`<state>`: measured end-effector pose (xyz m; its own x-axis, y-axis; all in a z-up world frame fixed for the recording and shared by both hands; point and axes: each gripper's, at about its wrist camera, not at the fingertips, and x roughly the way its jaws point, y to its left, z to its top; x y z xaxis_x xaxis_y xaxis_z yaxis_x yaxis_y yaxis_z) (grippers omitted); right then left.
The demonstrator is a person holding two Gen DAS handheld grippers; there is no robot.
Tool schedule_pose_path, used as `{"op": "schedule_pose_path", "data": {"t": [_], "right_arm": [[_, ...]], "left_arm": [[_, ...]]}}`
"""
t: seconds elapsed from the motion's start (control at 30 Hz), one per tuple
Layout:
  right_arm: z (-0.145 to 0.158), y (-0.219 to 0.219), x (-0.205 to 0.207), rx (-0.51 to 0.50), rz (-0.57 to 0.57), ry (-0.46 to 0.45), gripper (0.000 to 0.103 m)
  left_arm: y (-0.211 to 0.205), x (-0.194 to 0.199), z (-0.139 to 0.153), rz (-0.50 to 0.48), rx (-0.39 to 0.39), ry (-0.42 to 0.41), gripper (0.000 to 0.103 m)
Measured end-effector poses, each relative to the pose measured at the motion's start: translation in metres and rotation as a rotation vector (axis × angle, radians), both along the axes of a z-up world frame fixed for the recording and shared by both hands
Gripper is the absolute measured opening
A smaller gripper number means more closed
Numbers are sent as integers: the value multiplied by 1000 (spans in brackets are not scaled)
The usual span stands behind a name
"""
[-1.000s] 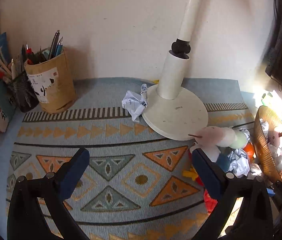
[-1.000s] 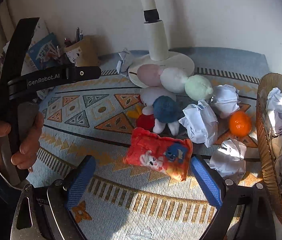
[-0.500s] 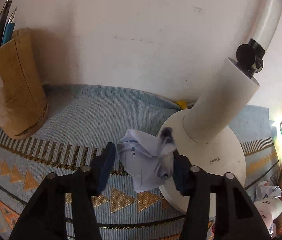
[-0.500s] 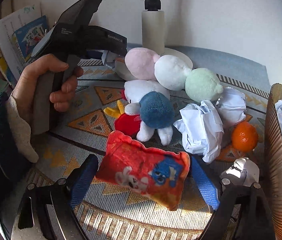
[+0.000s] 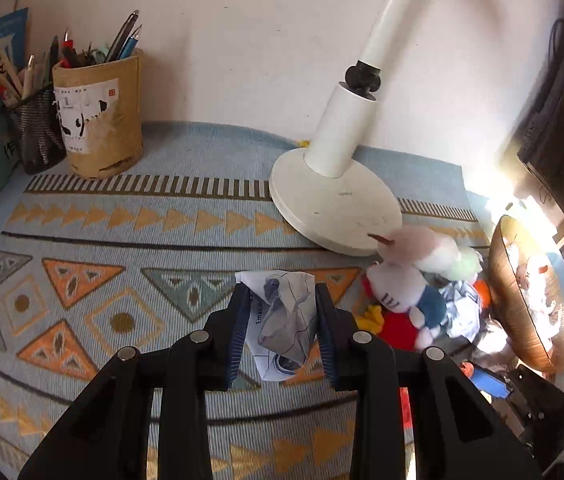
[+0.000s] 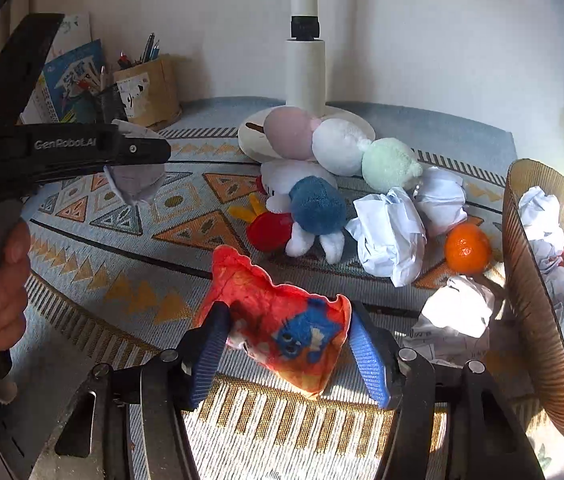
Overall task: Organize objects
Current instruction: 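Grasp crumpled paper by the lamp base with the left tool while the right grasps the red cartoon bag, then carry the paper and red bag over the golden bowl and open both tools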
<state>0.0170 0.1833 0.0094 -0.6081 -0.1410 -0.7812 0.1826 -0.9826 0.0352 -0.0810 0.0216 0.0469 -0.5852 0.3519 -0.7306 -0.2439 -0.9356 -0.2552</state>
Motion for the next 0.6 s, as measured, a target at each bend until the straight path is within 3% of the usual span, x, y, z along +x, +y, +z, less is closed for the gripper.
{"op": "schedule_pose_path", "data": {"t": [0.13,0.23,0.33,0.5,0.6], "right_arm": [[3,-5,35,-115,-1,-81,60],[1,-10,60,-155,44,-93,61],[3,-7,79,-89,5,-45,71],[10,1,76,-68,-19,-12,71],[5,-3,58,-70,-31,-9,71]], "left_arm": [[-5,66,-2,-44,71,1,29],[-1,99,-5,-39,45,65,29],[3,109,-15,-33,-1,119,29],[6,119,-13,-48,-9,213,31],[8,119,-15,-40,-24,207,31]]}}
